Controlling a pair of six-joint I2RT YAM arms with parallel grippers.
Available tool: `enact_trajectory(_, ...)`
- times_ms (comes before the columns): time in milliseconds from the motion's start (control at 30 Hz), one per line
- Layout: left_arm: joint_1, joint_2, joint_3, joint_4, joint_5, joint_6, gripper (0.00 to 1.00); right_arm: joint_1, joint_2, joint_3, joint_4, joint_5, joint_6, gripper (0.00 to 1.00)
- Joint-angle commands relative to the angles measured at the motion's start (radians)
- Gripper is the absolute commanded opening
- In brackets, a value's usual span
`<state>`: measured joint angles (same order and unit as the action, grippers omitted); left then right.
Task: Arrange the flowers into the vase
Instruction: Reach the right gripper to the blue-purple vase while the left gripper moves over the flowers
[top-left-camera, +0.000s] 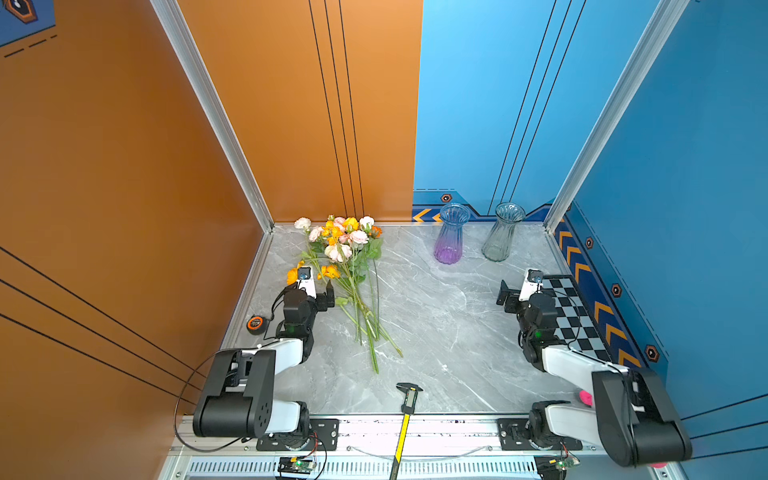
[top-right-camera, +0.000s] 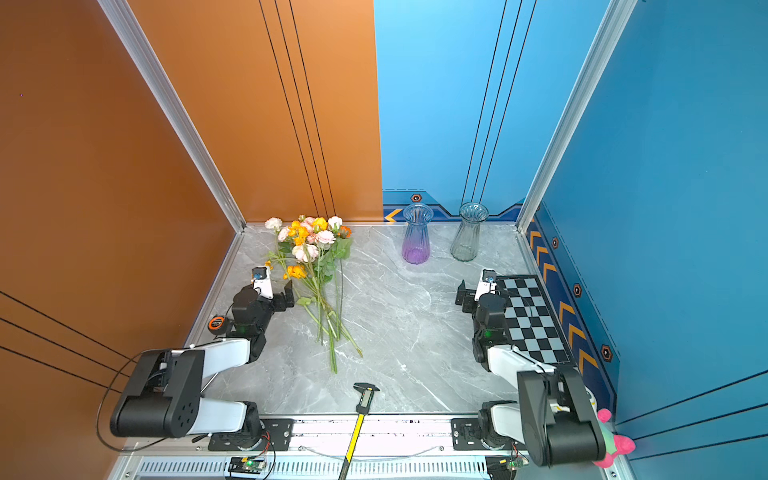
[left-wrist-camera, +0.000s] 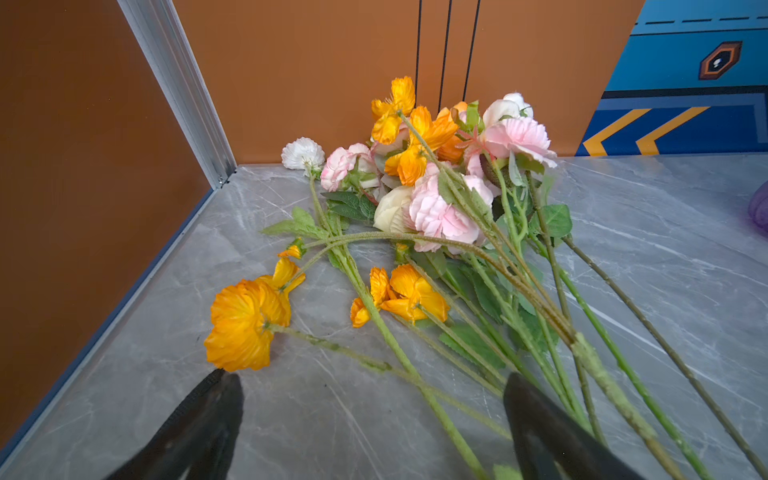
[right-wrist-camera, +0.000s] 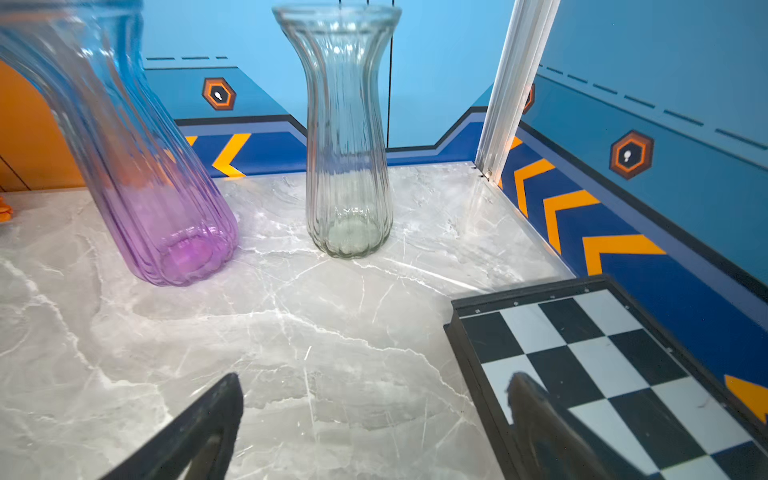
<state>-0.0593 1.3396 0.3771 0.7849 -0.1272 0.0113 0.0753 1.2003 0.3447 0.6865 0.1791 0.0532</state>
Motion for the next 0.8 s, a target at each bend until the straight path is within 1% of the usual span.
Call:
enact_trajectory(0, -0.079, -0.060, 0.070, -0.223, -0.154, 0.001, 0.98, 0.011, -0.084, 0.023, -0.257, -0.035, 0.049, 1.00)
enact_trajectory(33, -0.100, -0.071, 0.094, -0.260, -0.146, -0.018, 0.98, 0.013, -0.113, 0.025, -0.299, -0.055, 0.070, 1.00)
enact_trajectory(67, -0.127, -0.078, 0.110, -0.280, -0.127, -0.013, 0.98, 0.022, -0.140, 0.027, -0.341, -0.082, 0.058, 1.00)
enact_trajectory(100, -0.156, -0.083, 0.129, -0.297, -0.134, -0.014, 0.98, 0.040, -0.167, 0.032, -0.387, -0.076, 0.047, 1.00)
enact_trajectory(200, -0.236, -0.088, 0.213, -0.378, -0.064, -0.020, 0.98, 0.095, -0.252, 0.046, -0.506, -0.012, 0.040, 1.00)
enact_trajectory(333, -0.343, -0.067, 0.379, -0.558, 0.030, 0.024, 0.98, 0.099, -0.359, 0.040, -0.553, -0.032, 0.089, 1.00)
enact_trajectory(367, -0.364, -0.059, 0.416, -0.594, 0.065, 0.041, 0.98, 0.098, -0.368, 0.043, -0.553, -0.044, 0.097, 1.00)
enact_trajectory(400, -0.389, -0.053, 0.455, -0.627, 0.108, 0.064, 0.98, 0.098, -0.371, 0.050, -0.548, -0.082, 0.100, 1.00)
enact_trajectory(500, -0.452, -0.033, 0.557, -0.699, 0.225, 0.160, 0.98, 0.108, -0.320, 0.087, -0.494, -0.172, 0.117, 1.00)
enact_trajectory(567, -0.473, -0.022, 0.634, -0.757, 0.279, 0.197, 0.98, 0.129, -0.257, 0.125, -0.451, -0.201, 0.112, 1.00)
enact_trajectory(667, -0.473, 0.002, 0.762, -0.856, 0.364, 0.219, 0.98, 0.185, -0.140, 0.186, -0.366, -0.201, 0.060, 1.00)
enact_trajectory(767, -0.466, 0.029, 0.825, -0.923, 0.454, 0.274, 0.98, 0.240, -0.004, 0.243, -0.240, -0.169, -0.007, 1.00)
